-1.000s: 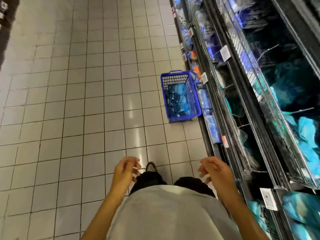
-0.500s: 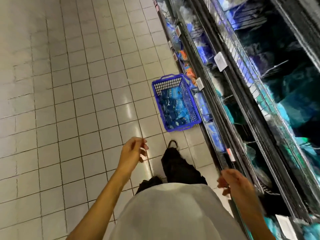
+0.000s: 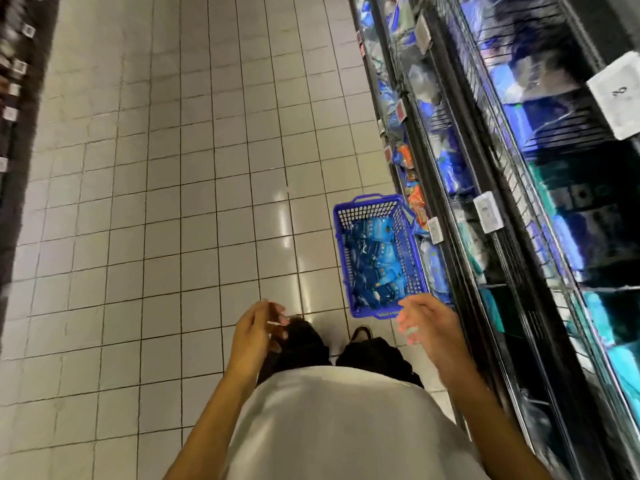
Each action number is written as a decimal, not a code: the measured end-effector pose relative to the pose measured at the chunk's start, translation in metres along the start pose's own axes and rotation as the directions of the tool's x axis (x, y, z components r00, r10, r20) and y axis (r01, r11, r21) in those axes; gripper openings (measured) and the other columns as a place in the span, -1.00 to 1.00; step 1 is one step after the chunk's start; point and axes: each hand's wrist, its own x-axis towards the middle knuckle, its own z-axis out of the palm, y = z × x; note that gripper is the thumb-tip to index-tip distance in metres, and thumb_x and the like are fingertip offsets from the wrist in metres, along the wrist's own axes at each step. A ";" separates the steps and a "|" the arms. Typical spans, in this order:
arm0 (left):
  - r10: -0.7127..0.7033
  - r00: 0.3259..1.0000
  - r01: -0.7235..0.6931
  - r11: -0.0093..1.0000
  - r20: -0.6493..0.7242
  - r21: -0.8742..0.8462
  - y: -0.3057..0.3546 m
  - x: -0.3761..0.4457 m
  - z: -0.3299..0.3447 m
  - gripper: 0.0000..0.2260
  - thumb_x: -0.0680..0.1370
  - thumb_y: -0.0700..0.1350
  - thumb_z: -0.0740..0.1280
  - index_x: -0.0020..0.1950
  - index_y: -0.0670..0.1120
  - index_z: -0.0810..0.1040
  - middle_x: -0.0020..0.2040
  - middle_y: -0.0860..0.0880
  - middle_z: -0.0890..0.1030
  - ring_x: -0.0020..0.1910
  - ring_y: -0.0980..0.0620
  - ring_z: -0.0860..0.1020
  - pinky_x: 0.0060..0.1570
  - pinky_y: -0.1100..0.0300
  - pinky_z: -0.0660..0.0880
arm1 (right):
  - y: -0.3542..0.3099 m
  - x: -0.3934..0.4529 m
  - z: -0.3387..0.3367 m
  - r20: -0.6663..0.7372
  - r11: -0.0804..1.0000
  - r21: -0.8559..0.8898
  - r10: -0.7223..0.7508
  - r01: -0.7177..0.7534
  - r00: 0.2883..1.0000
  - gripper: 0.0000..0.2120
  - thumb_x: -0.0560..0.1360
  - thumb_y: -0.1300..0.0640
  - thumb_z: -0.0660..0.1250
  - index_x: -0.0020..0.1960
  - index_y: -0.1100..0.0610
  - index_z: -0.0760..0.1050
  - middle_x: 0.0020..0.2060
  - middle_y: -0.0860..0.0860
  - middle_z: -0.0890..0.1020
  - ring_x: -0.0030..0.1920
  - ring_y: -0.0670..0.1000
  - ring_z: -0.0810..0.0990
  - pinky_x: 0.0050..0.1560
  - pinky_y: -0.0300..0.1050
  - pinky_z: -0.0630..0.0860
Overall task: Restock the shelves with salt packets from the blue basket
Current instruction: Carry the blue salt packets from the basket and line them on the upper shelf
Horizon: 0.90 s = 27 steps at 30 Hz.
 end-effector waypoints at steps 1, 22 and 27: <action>-0.002 1.000 0.002 1.000 0.003 0.005 0.008 0.010 0.001 -0.66 0.73 -0.05 0.09 0.09 -0.22 0.59 -0.09 -0.22 0.64 -0.20 -0.11 0.58 -0.28 0.12 0.49 | -0.009 0.009 0.009 0.014 1.000 0.002 0.001 -0.001 1.000 -0.89 0.60 0.31 0.31 -0.07 0.19 0.55 -0.45 -0.02 0.62 -0.46 -0.07 0.54 -0.49 -0.29 0.39; -0.270 0.873 0.036 0.866 0.407 0.499 -0.088 0.349 0.220 -0.79 0.67 -0.16 0.20 -0.07 -0.20 0.56 -0.25 -0.10 0.63 -0.39 0.10 0.56 -0.34 0.22 0.50 | 0.203 0.321 0.056 -0.334 0.843 -0.072 0.483 -0.533 0.809 -0.84 0.60 0.20 0.26 -0.15 0.15 0.50 -0.27 0.12 0.67 -0.20 0.18 0.66 -0.21 0.13 0.63; -0.288 0.832 -0.103 0.760 0.475 0.642 -0.198 0.450 0.318 -0.85 0.64 -0.12 0.23 -0.06 -0.09 0.55 -0.02 -0.16 0.70 0.01 -0.16 0.65 0.07 -0.01 0.56 | 0.319 0.446 0.051 -0.370 0.720 -0.266 0.538 -0.641 0.757 -0.71 0.61 0.05 0.24 0.05 0.29 0.55 -0.09 0.28 0.62 -0.02 0.27 0.62 0.09 0.17 0.58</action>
